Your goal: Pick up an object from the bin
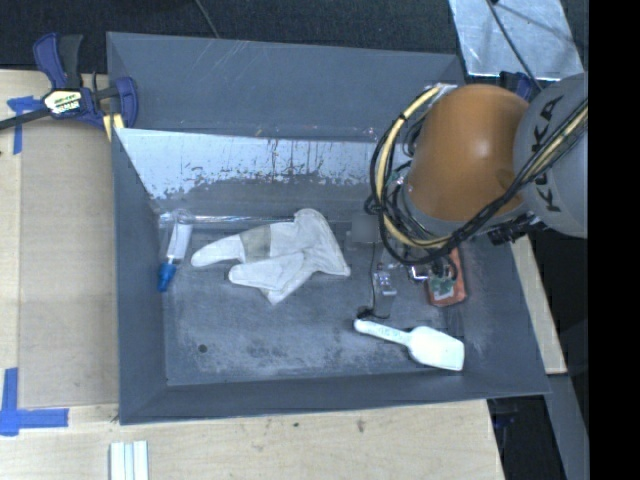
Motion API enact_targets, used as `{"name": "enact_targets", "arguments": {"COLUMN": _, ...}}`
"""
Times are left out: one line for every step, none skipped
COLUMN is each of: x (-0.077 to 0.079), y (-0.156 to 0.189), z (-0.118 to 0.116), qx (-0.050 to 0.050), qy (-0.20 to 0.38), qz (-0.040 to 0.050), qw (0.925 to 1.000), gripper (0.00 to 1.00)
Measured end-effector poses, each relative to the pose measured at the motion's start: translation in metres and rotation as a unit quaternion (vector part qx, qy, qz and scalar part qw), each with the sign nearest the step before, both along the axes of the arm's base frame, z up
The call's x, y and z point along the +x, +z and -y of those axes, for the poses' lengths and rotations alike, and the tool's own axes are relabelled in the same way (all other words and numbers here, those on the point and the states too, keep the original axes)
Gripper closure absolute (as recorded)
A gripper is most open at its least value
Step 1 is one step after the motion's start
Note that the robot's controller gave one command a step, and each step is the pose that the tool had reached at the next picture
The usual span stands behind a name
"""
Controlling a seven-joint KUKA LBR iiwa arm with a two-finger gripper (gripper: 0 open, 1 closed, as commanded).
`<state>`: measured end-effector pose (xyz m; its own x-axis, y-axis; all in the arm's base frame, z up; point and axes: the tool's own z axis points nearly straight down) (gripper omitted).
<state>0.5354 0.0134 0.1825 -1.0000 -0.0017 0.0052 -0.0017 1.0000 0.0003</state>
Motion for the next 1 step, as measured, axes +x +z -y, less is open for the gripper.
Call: {"name": "enact_targets", "arguments": {"x": 0.0017, "y": 0.0045, "z": 0.0000, "qx": 0.000, "qy": 0.000, "qz": 0.0042, "qw": 1.0000, "gripper": 0.00}}
